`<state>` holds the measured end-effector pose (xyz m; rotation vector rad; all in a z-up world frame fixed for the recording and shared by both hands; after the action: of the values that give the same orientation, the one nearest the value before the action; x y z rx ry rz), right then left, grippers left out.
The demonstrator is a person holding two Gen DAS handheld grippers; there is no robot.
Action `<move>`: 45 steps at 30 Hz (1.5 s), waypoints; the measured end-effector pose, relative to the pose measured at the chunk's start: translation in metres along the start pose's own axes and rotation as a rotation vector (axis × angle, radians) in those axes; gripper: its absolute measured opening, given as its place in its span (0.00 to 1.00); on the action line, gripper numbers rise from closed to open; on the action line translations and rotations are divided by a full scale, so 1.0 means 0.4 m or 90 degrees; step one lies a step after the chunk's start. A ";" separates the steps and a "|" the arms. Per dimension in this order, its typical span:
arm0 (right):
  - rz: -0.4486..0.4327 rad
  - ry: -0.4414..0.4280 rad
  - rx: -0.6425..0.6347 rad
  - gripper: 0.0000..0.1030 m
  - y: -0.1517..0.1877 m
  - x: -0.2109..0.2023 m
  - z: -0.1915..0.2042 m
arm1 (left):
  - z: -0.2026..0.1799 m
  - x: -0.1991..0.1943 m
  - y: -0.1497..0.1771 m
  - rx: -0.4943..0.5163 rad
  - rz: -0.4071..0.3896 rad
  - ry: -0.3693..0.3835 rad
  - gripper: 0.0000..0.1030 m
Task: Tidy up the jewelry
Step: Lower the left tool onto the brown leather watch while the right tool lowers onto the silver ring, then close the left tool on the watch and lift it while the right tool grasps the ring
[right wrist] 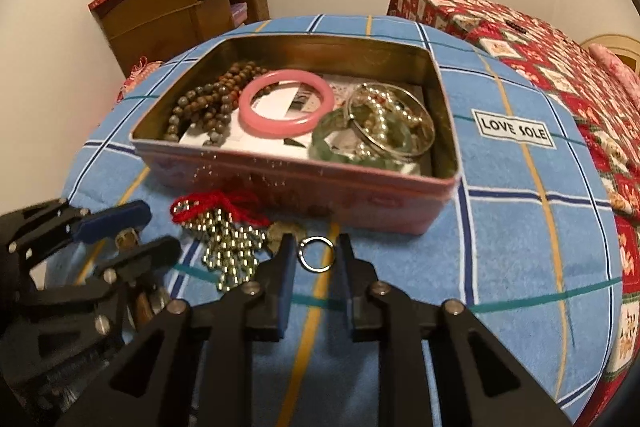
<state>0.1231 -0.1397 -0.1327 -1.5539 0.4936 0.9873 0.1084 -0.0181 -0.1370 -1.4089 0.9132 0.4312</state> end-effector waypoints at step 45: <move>-0.083 -0.043 0.011 0.21 0.048 -0.123 -0.034 | -0.014 -0.024 0.063 -0.012 0.038 -0.096 0.53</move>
<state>0.0852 -0.1675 -0.1047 -1.5132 0.3492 0.9299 0.0821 -0.0170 -0.1457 -1.3492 0.8322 0.5843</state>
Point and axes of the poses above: each gripper's, at about its wrist camera, not at the fingertips, and x roughly the way its jaws point, z to its left, y to its underside, the point moved 5 cm from there along x, roughly the way its jaws point, and after that the axes turned 2 degrees about y, right-handed, at the moved point
